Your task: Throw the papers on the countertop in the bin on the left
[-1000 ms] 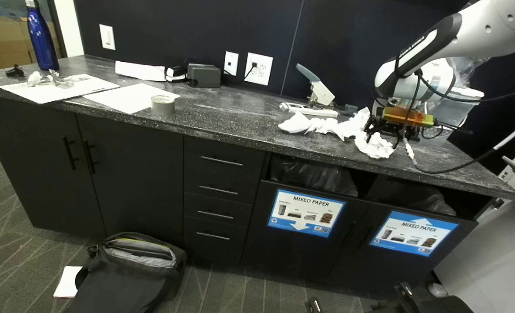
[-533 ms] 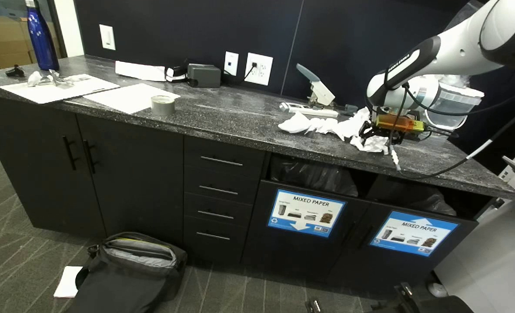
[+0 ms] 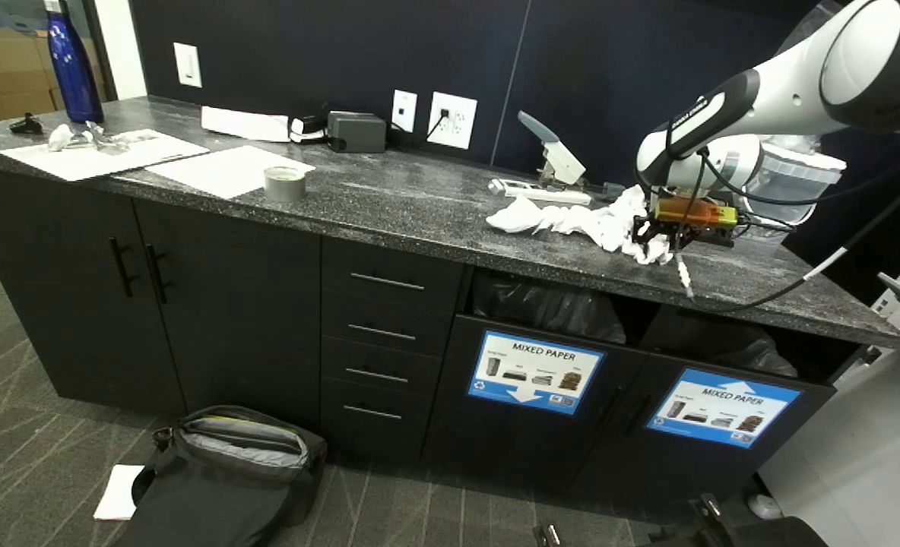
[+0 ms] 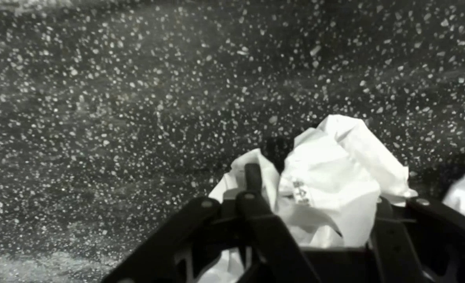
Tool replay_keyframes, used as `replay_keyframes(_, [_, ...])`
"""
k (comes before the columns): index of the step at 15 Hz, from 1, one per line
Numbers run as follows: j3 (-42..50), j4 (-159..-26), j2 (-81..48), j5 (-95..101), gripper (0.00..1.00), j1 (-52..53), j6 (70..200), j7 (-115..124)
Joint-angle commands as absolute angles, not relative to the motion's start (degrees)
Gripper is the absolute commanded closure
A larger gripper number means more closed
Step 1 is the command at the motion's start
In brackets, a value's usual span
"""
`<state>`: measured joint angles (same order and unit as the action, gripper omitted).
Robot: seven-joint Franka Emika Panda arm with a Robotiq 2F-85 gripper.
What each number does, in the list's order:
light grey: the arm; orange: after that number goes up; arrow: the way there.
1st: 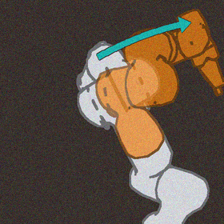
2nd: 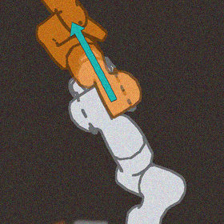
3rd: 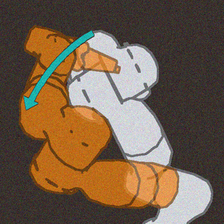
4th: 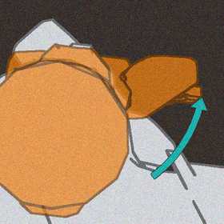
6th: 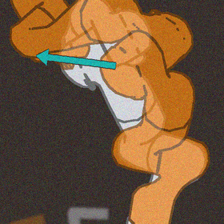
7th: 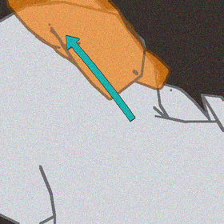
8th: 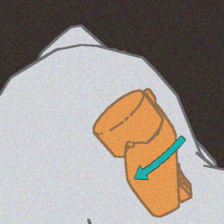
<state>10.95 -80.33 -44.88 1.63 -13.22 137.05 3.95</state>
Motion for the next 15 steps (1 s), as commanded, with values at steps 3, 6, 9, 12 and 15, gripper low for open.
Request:
replay_keyframes(3, [13.5, -86.6, -40.8, 7.3, 0.87, -10.3, 131.2, 4.7])
replay_keyframes(6, [13.0, -94.7, -35.5, 9.1, 0.84, -9.5, 130.9, 3.8])
replay_keyframes(9, [12.8, -103.2, -31.6, 11.1, 0.83, -8.3, 135.9, 4.4])
replay_keyframes(12, [12.1, -111.5, -27.5, 11.8, 0.83, -7.5, 141.7, 4.9])
replay_keyframes(15, [10.2, -119.7, -23.1, 9.9, 0.83, -7.8, 146.6, 2.1])
